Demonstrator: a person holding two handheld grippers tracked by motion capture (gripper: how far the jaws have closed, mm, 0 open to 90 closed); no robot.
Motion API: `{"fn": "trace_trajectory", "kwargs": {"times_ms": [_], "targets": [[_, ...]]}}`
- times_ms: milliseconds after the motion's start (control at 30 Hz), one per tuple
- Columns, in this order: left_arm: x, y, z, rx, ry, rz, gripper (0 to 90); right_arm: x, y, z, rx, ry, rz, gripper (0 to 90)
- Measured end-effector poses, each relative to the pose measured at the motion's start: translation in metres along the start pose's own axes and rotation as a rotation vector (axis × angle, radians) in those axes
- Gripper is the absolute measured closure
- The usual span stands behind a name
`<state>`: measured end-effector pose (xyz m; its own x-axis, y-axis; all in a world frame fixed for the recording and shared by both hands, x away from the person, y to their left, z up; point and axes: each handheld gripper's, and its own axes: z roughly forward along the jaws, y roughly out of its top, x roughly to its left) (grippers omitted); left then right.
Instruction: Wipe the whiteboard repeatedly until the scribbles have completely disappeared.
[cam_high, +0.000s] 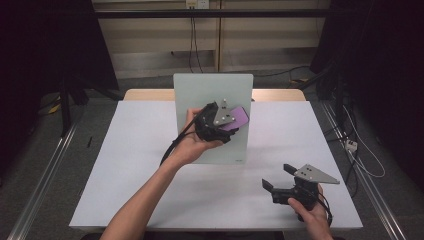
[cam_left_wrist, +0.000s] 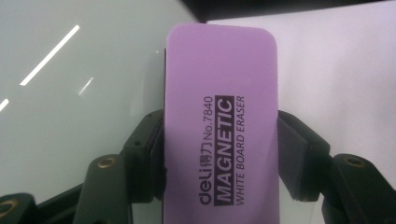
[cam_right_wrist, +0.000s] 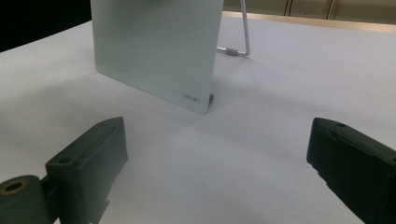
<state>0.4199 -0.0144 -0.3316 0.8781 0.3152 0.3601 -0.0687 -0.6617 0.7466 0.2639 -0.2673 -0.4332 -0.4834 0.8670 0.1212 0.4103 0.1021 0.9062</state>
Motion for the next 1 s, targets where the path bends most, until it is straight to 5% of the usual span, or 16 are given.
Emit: {"fn": "trace_trajectory", "kwargs": {"times_ms": [200, 500, 1000], "targets": [[-0.009, -0.003, 0.002, 0.019, -0.025, 0.022, 40.6, 0.0, 0.0, -0.001, 0.001, 0.003, 0.01, 5.0], [-0.011, -0.013, -0.023, -0.06, -0.065, -0.071, 40.7, 0.0, 0.0, 0.002, 0.002, -0.006, 0.011, 5.0], [-0.009, -0.039, -0.046, -0.07, -0.072, -0.203, 40.6, 0.0, -0.002, -0.002, 0.0, -0.006, 0.013, 5.0]]}}
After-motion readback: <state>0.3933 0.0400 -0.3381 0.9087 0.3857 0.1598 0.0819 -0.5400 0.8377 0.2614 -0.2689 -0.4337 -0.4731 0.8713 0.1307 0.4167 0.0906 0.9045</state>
